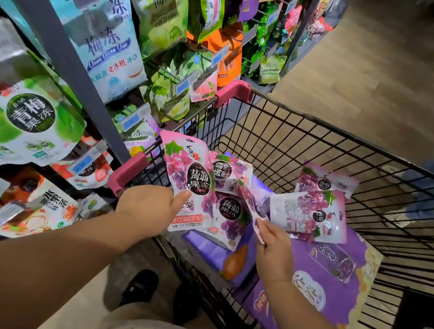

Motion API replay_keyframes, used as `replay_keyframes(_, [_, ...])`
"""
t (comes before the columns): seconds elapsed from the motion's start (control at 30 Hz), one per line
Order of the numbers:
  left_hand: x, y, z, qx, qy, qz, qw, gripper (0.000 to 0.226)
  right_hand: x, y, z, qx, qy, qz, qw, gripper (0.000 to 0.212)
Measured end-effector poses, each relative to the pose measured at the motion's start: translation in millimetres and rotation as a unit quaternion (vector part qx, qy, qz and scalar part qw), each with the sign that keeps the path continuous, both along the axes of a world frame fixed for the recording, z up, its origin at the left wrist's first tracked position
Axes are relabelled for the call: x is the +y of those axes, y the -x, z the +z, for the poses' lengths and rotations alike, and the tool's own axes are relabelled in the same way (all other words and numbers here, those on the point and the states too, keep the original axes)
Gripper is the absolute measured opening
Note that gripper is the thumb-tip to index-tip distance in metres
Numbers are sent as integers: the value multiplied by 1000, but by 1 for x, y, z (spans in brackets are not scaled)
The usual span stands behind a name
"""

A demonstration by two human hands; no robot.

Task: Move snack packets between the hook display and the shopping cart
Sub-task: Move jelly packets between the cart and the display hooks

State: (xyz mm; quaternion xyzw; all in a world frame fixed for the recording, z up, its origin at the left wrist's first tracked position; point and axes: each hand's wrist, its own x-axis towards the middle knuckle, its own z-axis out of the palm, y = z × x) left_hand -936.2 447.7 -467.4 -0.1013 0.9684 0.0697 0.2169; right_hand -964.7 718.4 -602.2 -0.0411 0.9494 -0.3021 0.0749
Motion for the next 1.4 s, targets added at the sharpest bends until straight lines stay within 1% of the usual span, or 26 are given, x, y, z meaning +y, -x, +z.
replay_keyframes(0.1, [0,1,-1,-1,1,1,1000,57,0,-4,-9,-53,2,37,998,40])
replay_keyframes(0.2, [0,0,-1,-4,4,-1,1000,56,-3,-6,-11,-98,28,39,994,35])
replay_keyframes(0.33, [0,0,-1,-8,7,-1,1000,56,-3,-10,-15,-161,39,48,985,35])
replay_keyframes(0.37, [0,0,-1,-8,9,-2,1000,56,-3,-11,-18,-175,21,61,982,37])
replay_keyframes(0.47, [1,1,-1,-10,11,-3,1000,58,-3,-13,-20,-193,-129,128,964,49])
replay_keyframes(0.5, [1,1,-2,-11,12,-2,1000,58,-4,-11,-17,-195,-147,126,961,51])
replay_keyframes(0.6, [1,1,-1,-12,14,2,1000,58,-6,0,-18,-186,-140,107,967,47])
replay_keyframes(0.67, [2,1,-1,-11,13,4,1000,58,-9,9,-17,-187,-140,77,969,49])
replay_keyframes(0.73, [2,1,-1,-9,11,6,1000,58,-11,18,-19,-184,-140,20,973,54])
replay_keyframes(0.8, [1,0,0,-9,9,9,1000,57,-12,23,-22,-204,-142,-30,968,67])
replay_keyframes(0.83, [1,0,0,-8,7,10,1000,57,-13,25,-24,-229,-117,-59,965,75])
replay_keyframes(0.87, [1,0,0,-5,6,10,1000,57,-13,27,-28,-255,-70,-85,961,80])
replay_keyframes(0.93, [1,-1,-1,1,4,10,1000,58,-14,27,-34,-281,-10,-118,952,83])
replay_keyframes(1.0, [1,-1,-1,3,4,12,1000,58,-13,27,-35,-284,-6,-134,949,86])
replay_keyframes(1.03, [0,-1,-1,4,3,12,1000,59,-13,26,-34,-288,-5,-145,947,91])
replay_keyframes(1.1, [1,-1,-1,5,2,12,1000,59,-11,26,-33,-305,17,-183,934,98])
replay_keyframes(1.13, [1,-1,0,5,1,12,1000,59,-11,25,-33,-313,34,-201,928,97])
replay_keyframes(1.2, [1,-2,0,3,-2,13,1000,59,-10,22,-34,-320,70,-224,918,87])
replay_keyframes(1.27, [1,-2,0,1,-7,15,1000,58,-8,19,-31,-321,130,-247,905,66])
replay_keyframes(1.33, [1,-3,1,0,-7,16,1000,58,-6,15,-23,-325,225,-270,878,47])
replay_keyframes(1.4, [2,-3,2,-4,-2,14,1000,58,-5,12,-10,-330,305,-277,849,34])
